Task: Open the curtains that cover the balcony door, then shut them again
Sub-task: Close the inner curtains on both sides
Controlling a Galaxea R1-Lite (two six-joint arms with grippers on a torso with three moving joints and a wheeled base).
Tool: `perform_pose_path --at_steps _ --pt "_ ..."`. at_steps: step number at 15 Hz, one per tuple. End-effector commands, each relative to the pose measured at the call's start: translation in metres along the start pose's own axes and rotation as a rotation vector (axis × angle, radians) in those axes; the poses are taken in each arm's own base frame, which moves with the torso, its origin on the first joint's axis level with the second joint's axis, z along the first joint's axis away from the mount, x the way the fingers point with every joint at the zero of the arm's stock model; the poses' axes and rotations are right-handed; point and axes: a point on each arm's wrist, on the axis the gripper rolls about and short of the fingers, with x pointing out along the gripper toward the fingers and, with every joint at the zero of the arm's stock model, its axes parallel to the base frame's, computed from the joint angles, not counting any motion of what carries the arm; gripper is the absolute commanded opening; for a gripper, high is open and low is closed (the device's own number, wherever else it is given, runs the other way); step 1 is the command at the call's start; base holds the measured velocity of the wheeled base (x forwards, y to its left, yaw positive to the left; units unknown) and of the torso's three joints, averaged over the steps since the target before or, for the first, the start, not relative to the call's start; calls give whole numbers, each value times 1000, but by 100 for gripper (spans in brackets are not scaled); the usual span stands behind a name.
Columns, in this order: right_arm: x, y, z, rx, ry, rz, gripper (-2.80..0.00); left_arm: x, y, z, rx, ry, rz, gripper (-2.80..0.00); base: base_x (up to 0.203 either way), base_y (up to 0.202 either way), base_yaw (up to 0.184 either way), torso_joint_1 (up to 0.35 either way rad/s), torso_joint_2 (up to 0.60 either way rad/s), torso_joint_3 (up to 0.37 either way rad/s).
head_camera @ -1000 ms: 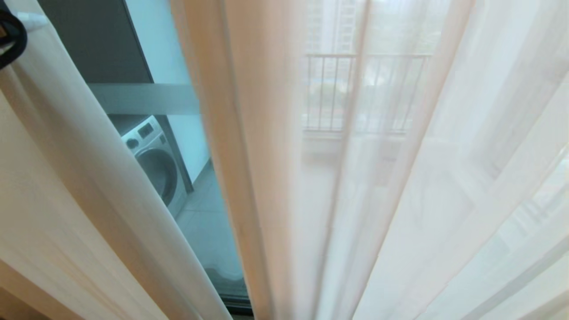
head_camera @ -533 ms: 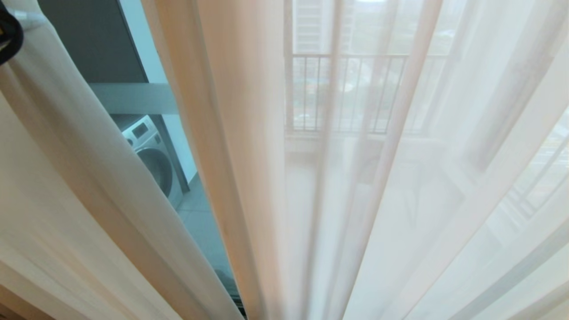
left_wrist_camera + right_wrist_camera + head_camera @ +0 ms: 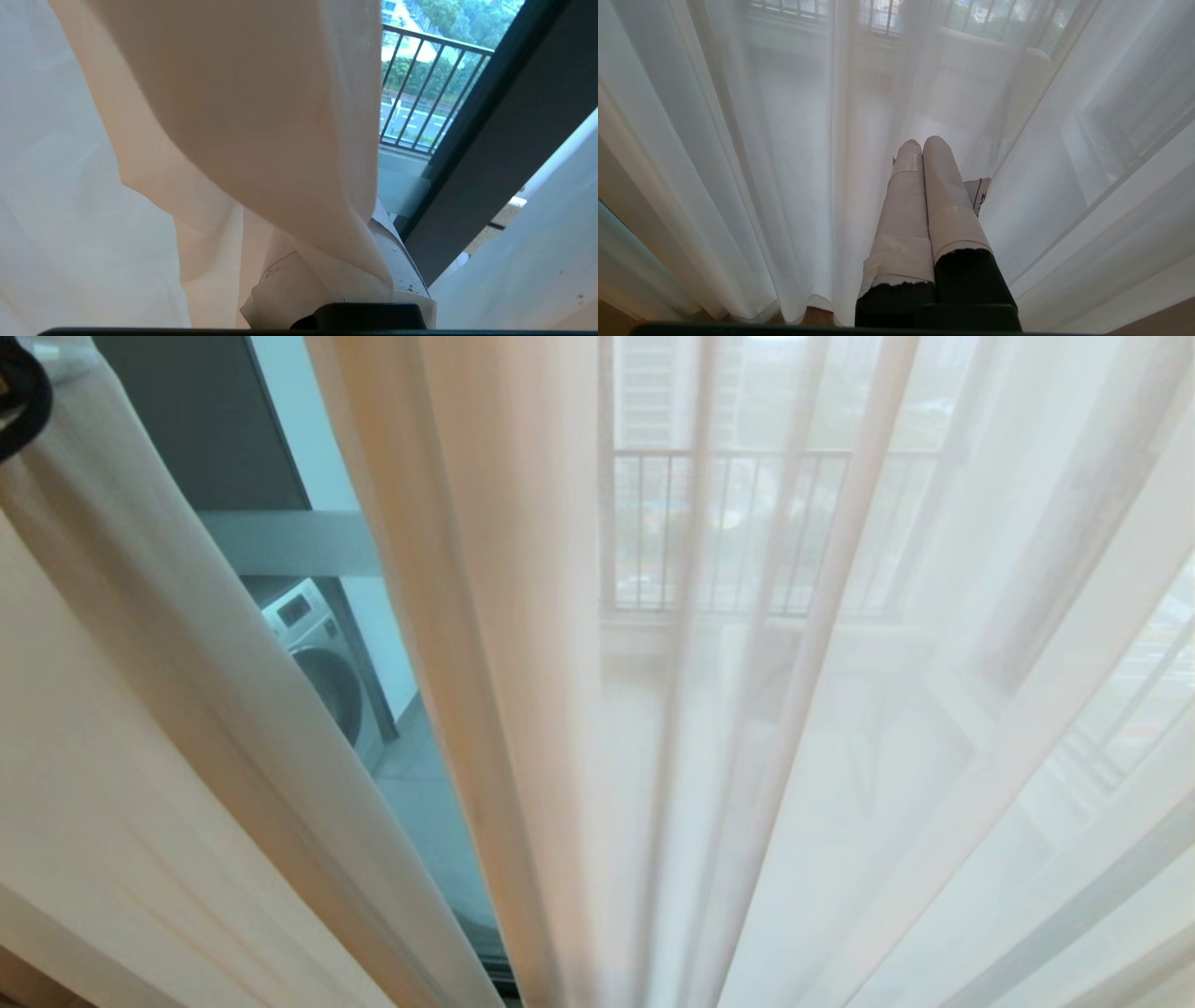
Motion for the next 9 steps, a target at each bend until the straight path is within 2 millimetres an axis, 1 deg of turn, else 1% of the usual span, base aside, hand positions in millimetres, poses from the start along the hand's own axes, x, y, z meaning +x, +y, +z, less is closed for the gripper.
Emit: perform_pose_path --at_steps 1,5,7,9 --pt "0 0 0 -1 2 0 -280 -3 0 5 -9 -43 -6 -280 0 0 0 0 0 0" --pt "0 0 0 -1 2 0 -280 -12 -1 11 -14 -83 13 -280 0 0 0 0 0 0" --pt "0 0 0 -1 2 0 -280 -20 -6 15 -25 -100 -28 -280 0 0 0 0 0 0" --pt "0 0 0 -1 2 0 -280 -27 -14 23 -54 -168 -98 -280 0 0 0 0 0 0"
